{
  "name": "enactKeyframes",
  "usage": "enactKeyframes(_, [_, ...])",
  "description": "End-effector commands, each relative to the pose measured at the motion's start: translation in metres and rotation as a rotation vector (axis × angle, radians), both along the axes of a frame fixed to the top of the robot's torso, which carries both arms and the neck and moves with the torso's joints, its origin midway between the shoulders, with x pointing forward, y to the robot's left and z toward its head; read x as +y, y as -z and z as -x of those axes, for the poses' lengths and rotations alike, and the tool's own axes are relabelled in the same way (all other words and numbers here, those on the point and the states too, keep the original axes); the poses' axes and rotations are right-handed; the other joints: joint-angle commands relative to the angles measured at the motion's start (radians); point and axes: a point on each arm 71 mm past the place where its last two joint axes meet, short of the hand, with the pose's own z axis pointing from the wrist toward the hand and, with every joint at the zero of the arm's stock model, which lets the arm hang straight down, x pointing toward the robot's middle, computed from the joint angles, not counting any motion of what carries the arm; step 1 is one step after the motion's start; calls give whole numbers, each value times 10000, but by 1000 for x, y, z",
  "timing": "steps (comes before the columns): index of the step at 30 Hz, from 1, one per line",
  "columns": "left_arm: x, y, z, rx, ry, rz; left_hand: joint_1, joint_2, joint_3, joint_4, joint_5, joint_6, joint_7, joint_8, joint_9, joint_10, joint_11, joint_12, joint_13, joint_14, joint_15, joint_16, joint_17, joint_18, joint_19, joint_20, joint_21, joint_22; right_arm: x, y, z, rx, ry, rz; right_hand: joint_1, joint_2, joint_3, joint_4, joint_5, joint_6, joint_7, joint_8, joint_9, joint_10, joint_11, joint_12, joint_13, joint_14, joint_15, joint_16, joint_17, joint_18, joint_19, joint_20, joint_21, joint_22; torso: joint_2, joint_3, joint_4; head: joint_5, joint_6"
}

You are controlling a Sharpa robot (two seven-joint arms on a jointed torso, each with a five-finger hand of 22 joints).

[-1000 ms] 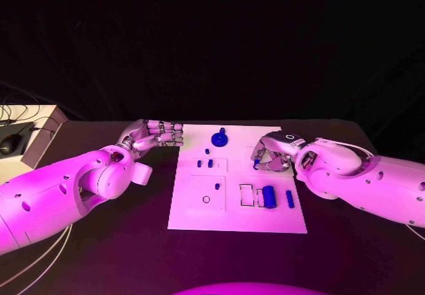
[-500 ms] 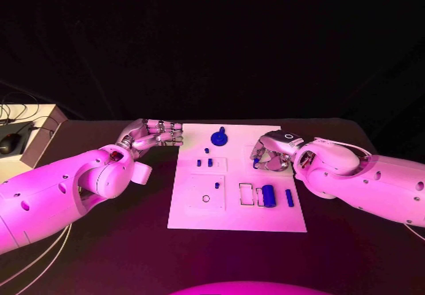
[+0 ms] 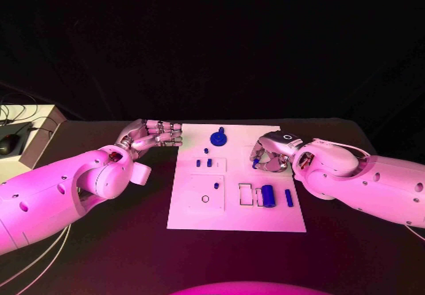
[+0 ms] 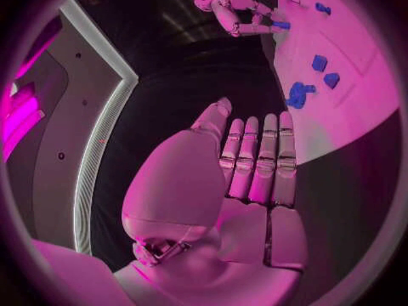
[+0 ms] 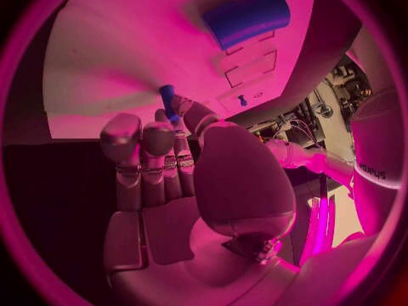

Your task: Assemble the parts on the task board

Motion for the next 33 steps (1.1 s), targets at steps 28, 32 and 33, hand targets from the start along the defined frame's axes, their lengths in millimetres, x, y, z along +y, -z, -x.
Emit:
enactKeyframes(28, [-2, 1, -1, 33, 152, 121, 46, 23, 43, -4, 49, -18, 14, -33, -2, -98, 0, -47, -11, -55, 12, 42, -7, 41, 43, 48, 63, -46, 22, -44, 14, 572, -238, -2273, 31, 307, 137, -191, -131, 24, 57, 32, 110, 470, -384, 60, 30, 6, -35, 5, 14, 168, 394, -44, 12, 942, 7, -1, 11, 112, 18])
enactKeyframes(32, [-3, 1, -1, 25, 178, 136, 28, -6, 98, 10, 45, -23, 15, -34, -2, -96, 1, -45, -11, -55, 11, 42, -7, 36, 39, 45, 79, -68, 49, -43, 30, 298, -1207, -2284, 37, 324, 137, -201, -143, 5, 67, 28, 109, 450, -374, 58, 29, 0, -30, 2, 14, 171, 390, -42, -1, 939, 13, -1, -11, 182, 7])
enactKeyframes(33, [-3, 1, -1, 23, 188, 142, 29, -3, 101, 10, 45, -19, 11, -32, -2, -96, 1, -45, -11, -54, 11, 43, -6, 35, 39, 45, 79, -69, 55, -43, 32, 234, -1380, -2282, 37, 324, 137, -201, -143, 5, 67, 28, 109, 450, -374, 58, 29, 0, -30, 2, 14, 171, 390, -42, -1, 939, 11, -1, -5, 194, 6])
